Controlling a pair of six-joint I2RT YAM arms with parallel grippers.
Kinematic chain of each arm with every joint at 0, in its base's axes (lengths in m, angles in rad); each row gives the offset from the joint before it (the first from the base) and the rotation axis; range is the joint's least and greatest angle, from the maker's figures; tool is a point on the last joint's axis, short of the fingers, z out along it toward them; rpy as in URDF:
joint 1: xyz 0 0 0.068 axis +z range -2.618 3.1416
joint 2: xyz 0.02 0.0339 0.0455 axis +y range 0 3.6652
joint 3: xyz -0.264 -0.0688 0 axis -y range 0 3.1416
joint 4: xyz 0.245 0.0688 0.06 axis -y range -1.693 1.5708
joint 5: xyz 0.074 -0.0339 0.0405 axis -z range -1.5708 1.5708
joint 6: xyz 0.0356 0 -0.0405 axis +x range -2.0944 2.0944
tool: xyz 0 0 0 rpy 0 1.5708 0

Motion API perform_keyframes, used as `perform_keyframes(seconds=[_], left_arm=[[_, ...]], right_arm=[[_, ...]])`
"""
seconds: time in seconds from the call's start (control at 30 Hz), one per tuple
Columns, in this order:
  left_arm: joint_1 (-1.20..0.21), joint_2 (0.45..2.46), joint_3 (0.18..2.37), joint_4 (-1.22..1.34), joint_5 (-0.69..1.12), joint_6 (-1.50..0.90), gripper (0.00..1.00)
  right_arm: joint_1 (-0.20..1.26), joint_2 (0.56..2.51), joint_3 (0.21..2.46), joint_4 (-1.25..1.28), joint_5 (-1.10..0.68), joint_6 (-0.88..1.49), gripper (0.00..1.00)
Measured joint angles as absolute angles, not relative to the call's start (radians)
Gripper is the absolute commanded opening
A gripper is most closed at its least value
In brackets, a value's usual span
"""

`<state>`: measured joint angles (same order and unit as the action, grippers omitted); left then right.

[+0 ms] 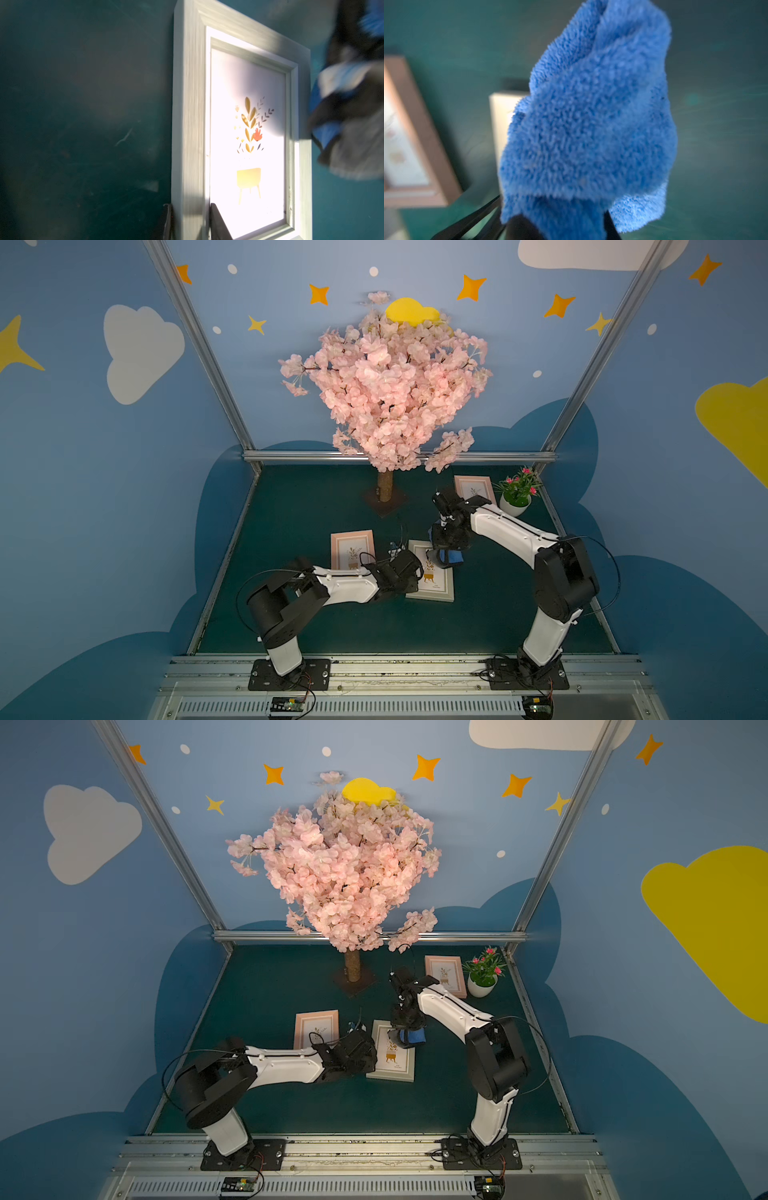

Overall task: Wipe the picture frame with a cloth
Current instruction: Wipe the dirt from the picture frame.

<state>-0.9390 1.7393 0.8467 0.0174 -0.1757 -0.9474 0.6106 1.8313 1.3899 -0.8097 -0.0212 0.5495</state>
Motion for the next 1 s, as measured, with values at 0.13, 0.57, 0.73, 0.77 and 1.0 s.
perform_keyframes(seconds=[0.13, 0.57, 0.73, 0.77, 1.0], left_arm=[[-0.939, 1.739, 0.846, 0.018, -0.176, -0.947, 0.27], [-0.939, 1.734, 0.831, 0.044, -0.176, -0.947, 0.27], [-0.939, 1.734, 0.829, 0.05, -0.175, -0.947, 0.27], [-0.939, 1.734, 0.829, 0.05, -0.175, -0.948, 0.27], [-0.939, 1.733, 0.828, 0.05, -0.175, -0.95, 0.27]], right_arm=[[0.645, 1.899, 1.37, -0.764, -0.088, 0.563, 0.0], [0.688, 1.748, 1.072, -0.603, -0.201, 0.649, 0.0], [0.653, 1.831, 1.174, -0.633, -0.232, 0.645, 0.0], [0.644, 1.86, 1.213, -0.641, -0.234, 0.642, 0.0], [0.615, 1.97, 1.369, -0.66, -0.21, 0.616, 0.0]])
